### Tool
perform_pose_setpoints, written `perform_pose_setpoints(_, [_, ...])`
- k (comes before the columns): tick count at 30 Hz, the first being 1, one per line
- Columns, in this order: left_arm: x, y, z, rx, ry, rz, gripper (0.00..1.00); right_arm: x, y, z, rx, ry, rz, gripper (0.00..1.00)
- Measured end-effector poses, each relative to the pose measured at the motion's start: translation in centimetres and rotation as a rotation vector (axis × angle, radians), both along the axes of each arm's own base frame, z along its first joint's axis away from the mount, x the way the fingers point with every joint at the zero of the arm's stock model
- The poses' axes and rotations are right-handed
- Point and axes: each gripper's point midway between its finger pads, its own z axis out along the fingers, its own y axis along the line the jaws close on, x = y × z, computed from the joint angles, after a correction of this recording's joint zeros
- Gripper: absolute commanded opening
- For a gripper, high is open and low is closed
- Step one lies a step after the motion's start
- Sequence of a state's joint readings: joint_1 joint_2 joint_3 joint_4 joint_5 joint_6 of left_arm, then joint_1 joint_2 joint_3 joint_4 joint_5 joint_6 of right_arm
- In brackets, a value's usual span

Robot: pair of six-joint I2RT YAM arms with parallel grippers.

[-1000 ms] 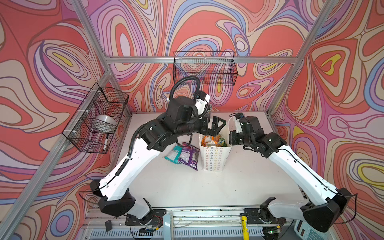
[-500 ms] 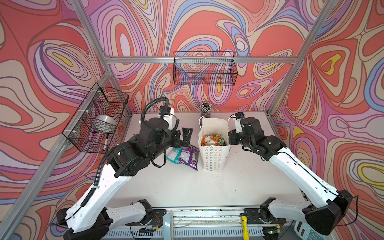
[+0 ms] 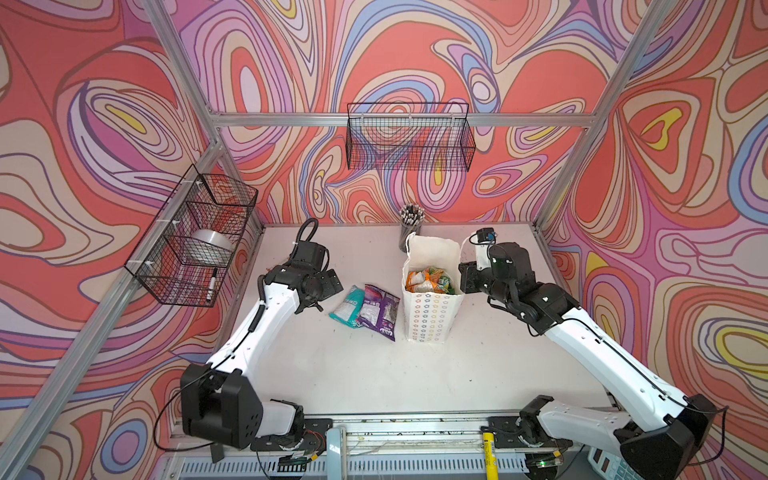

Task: Place the snacks into the paper bag
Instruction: 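Lower the left gripper onto the remaining orange bag and grasp it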

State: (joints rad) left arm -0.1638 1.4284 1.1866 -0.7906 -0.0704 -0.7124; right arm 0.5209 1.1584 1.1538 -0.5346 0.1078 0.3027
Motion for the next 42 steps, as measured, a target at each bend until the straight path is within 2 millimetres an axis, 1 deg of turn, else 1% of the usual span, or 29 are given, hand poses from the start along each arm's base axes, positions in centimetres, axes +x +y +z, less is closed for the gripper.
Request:
perform_pose_setpoints(3, [2.2,2.1,-2.4,0.023,0.042,0.064,1.00,-0.1,-0.2,0.3,0.000,-0.013,-0.006,0.00])
perform_pose_setpoints(9, [7.2,4.6,-5.9,0.075,0.081,0.122,1.00,-0.7,-0.8,1.4,0.011,-0.048,-0.014,0.00])
perform_pose_setpoints(10, [7.7,5.0,-6.3,0.080,0.082,0.129,1.00,-0.7,-0.8,1.5,0.012,-0.052,-0.015,0.00])
perform_pose_setpoints(14, [10.2,7.7,-7.9,0.105,0.094,0.161,1.00,-0.7,-0.9,1.5,0.010,-0.053,-0.019,0.00])
perform_pose_setpoints(18, [12.5,10.4,-8.9,0.116,0.076,0.173,1.00,-0.7,-0.9,1.5,0.009,-0.054,-0.020,0.00])
perform_pose_setpoints(21, [14.1,11.8,-9.4,0.128,0.067,0.168,1.00,-0.7,-0.9,1.5,0.009,-0.054,-0.020,0.00])
perform_pose_setpoints(26, [16.5,12.9,-9.5,0.133,0.033,0.141,1.00,-0.6,-0.9,1.4,0.007,-0.052,-0.020,0.00])
perform_pose_setpoints(30, [18.3,13.7,-9.2,0.111,0.004,0.136,1.00,-0.4,-0.8,1.3,0.004,-0.052,-0.019,0.00])
perform_pose_setpoints(33, [19.7,14.8,-8.8,0.098,-0.017,0.149,1.00,-0.2,-0.7,1.1,0.002,-0.051,-0.020,0.00])
perform_pose_setpoints(35, [20.4,15.4,-8.5,0.094,-0.019,0.155,1.00,-0.2,-0.7,1.1,0.001,-0.051,-0.021,0.00])
perform_pose_setpoints(38, [21.1,15.7,-8.3,0.089,-0.011,0.156,1.00,-0.2,-0.7,1.1,0.000,-0.052,-0.022,0.00])
perform_pose_setpoints(40, [21.0,15.6,-8.8,0.083,0.007,0.153,1.00,-0.2,-0.7,1.1,-0.001,-0.052,-0.021,0.00])
perform_pose_setpoints(42, [20.5,15.4,-9.6,0.074,0.041,0.149,1.00,-0.2,-0.7,1.1,-0.001,-0.052,-0.021,0.00])
